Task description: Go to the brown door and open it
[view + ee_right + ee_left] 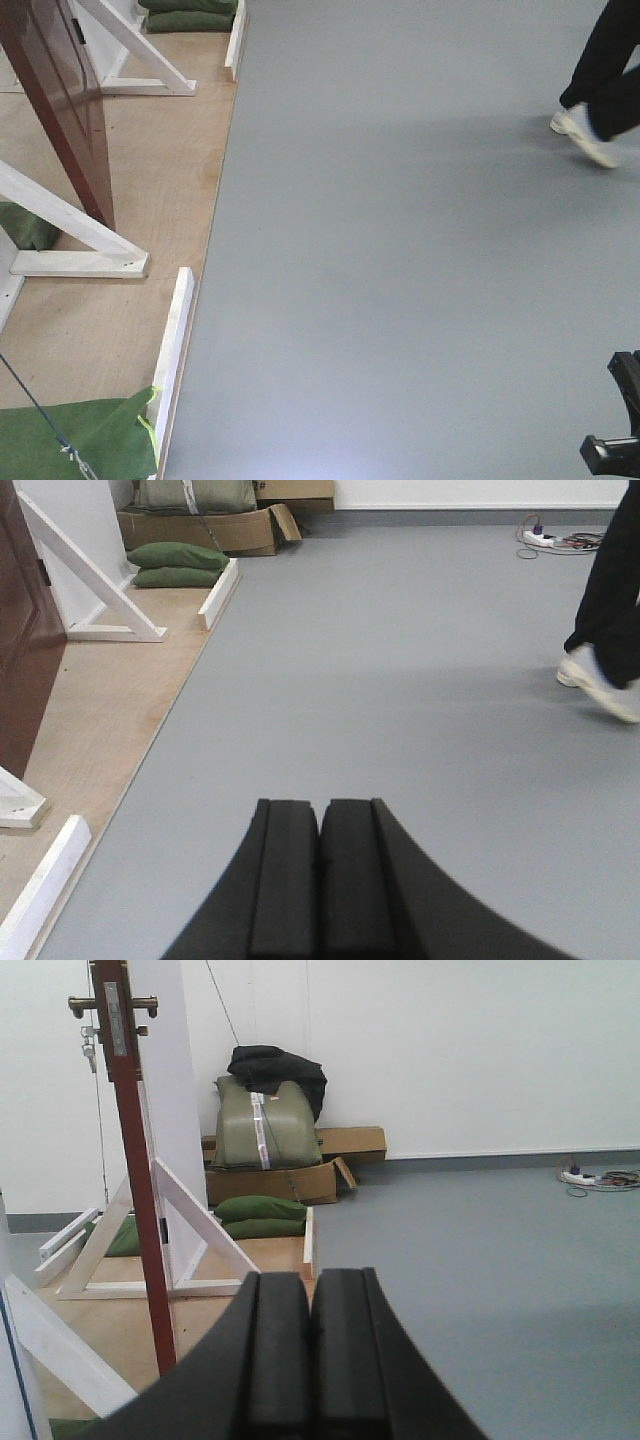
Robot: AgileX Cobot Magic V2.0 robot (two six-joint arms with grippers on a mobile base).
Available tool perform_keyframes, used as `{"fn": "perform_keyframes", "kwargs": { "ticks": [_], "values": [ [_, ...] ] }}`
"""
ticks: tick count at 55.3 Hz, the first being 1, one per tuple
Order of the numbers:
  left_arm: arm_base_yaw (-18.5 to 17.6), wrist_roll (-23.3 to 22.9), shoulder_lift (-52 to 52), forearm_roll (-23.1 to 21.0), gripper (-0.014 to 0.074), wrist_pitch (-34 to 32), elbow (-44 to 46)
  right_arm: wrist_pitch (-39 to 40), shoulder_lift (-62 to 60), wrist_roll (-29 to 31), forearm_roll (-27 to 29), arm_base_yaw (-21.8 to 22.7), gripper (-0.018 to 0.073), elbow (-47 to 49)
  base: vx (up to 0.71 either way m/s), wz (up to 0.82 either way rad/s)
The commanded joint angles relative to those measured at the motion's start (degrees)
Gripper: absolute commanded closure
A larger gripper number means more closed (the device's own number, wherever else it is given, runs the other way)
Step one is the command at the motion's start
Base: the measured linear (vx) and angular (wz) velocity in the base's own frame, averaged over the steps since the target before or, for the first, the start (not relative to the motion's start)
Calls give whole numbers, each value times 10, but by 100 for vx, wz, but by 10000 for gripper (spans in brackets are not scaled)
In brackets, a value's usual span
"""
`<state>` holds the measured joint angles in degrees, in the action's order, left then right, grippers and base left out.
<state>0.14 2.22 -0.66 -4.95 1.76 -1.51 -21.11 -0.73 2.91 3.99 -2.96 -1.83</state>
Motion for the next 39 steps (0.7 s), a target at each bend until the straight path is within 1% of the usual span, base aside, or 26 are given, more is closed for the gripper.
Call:
{"fn": "perform_keyframes", "kwargs": {
  "ticks": [1, 39],
  "values": [
    [-1, -1, -8, -2, 460, -47, 10, 45, -3, 4, -2, -1, 559, -2, 0, 0],
    [-1, -1, -8, -2, 460, -47, 10, 45, -3, 4, -2, -1, 559, -2, 0, 0]
  ]
}}
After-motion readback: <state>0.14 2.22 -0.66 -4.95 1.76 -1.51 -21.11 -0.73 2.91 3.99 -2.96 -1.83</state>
